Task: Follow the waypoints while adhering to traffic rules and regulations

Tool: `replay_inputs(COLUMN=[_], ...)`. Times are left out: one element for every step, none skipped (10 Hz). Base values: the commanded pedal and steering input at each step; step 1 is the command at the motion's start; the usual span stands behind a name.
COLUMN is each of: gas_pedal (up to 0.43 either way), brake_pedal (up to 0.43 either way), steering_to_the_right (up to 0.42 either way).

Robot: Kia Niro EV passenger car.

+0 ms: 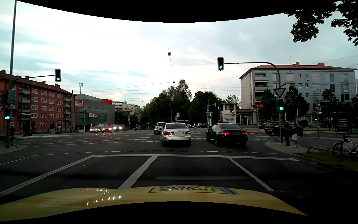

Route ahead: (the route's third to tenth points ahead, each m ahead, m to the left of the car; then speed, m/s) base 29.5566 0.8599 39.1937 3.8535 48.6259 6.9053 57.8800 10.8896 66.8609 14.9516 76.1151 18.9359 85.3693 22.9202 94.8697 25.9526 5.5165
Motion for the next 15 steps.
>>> replay_inputs(gas_pedal=[0.331, 0.331, 0.331, 0.331, 0.319, 0.319, 0.319, 0.319, 0.26, 0.24, 0.24, 0.228, 0.22, 0.209, 0.209], brake_pedal=[0.0, 0.0, 0.0, 0.0, 0.0, 0.0, 0.0, 0.0, 0.0, 0.0, 0.0, 0.0, 0.0, 0.0, 0.0], steering_to_the_right=[-0.003, -0.003, -0.003, -0.003, -0.003, -0.005, -0.015, -0.029, -0.038, -0.046, -0.053, -0.058, -0.062, -0.067, -0.074])
